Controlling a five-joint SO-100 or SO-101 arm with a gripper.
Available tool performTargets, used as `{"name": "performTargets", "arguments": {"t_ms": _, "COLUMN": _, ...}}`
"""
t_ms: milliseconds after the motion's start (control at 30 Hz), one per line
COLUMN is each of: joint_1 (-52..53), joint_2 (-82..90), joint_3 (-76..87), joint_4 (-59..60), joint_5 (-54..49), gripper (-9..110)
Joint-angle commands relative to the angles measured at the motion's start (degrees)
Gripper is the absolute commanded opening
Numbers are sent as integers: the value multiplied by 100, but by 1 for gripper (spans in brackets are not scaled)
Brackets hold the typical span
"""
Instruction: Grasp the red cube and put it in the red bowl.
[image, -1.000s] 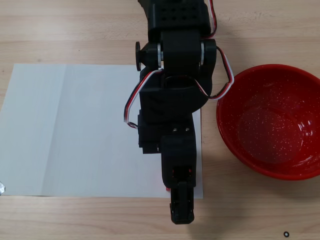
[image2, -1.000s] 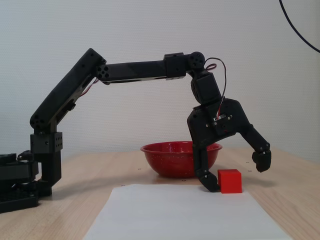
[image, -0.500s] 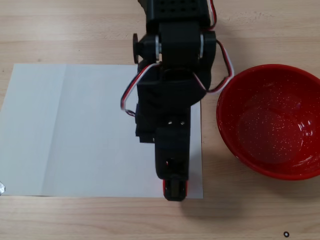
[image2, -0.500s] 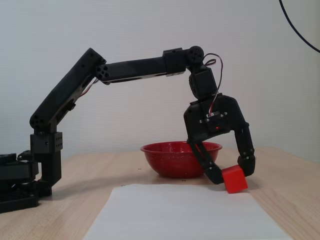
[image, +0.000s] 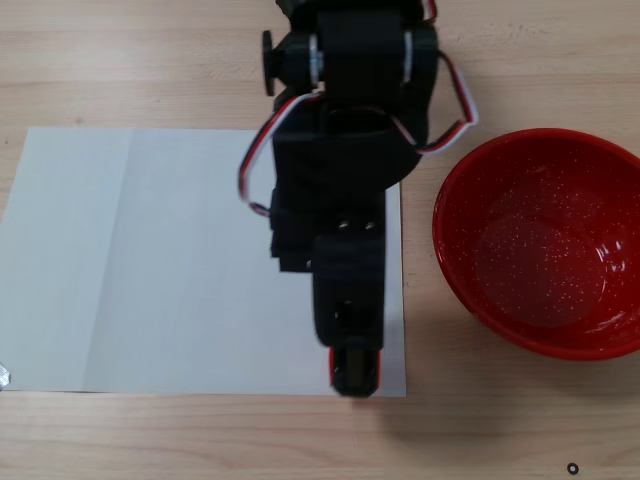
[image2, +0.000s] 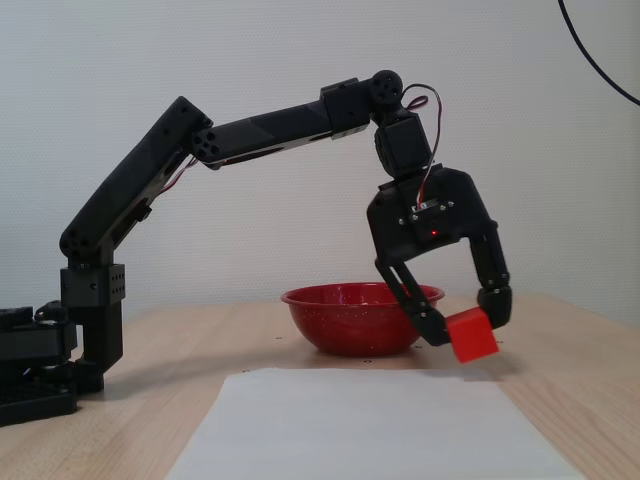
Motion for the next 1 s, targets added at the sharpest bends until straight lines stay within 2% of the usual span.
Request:
{"name": "performTargets", "arguments": {"t_ms": 0, "joint_1": 149, "joint_2": 1002, "joint_3": -756, "joint_4": 202, "joint_5": -105, "gripper": 0}}
{"name": "performTargets", "arguments": {"t_ms": 667, "joint_1": 1055, "joint_2": 2487, "joint_3": -1160, "joint_4": 1529, "joint_5": -26, "gripper": 0}}
{"name": "performTargets", "arguments": {"t_ms": 967, "joint_1": 1564, "joint_2": 3261, "joint_3": -431, "joint_4": 1503, "joint_5": -44, "gripper": 0}}
